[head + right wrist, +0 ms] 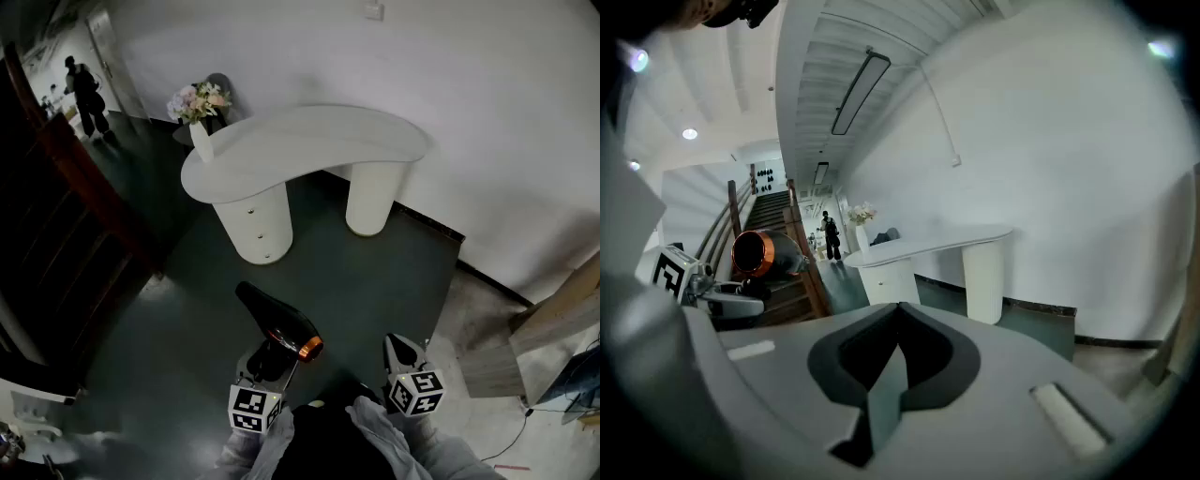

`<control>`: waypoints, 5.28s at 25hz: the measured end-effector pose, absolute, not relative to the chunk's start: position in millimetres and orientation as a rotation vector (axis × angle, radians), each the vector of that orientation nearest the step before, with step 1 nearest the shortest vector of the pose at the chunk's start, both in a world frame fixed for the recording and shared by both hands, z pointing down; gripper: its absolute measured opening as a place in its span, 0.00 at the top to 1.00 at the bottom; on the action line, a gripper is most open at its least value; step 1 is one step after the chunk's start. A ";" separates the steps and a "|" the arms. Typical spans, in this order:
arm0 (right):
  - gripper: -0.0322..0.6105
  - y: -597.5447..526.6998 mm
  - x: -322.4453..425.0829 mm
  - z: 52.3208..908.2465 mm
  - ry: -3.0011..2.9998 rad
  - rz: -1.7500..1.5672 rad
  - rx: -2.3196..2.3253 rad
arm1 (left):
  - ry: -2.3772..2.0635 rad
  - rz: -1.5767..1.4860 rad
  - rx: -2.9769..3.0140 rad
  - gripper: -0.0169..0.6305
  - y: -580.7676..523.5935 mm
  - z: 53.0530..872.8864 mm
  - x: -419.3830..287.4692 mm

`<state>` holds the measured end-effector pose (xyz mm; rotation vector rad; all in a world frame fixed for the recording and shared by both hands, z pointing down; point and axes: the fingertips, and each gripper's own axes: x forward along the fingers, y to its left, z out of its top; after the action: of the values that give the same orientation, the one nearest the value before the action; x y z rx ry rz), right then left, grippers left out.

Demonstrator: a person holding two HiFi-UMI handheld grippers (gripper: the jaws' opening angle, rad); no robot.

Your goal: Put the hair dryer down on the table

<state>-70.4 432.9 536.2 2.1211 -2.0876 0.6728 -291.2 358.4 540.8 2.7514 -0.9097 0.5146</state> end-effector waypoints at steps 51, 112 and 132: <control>0.94 215.2 125.4 537.6 -2.266 0.684 1.926 | -1.166 0.503 2.647 0.52 157.1 535.5 -97.7; 0.94 -492.0 192.8 532.5 -2.426 0.675 1.667 | -1.435 0.753 2.258 0.52 -504.3 597.5 -47.8; 0.94 -536.9 154.4 588.1 -2.399 0.776 1.497 | -1.575 0.951 1.951 0.51 -549.1 680.8 -119.1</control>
<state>154.4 -536.9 588.1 1.4973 -2.3988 0.7758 -119.1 -549.1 680.8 1.9507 -1.5747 0.9515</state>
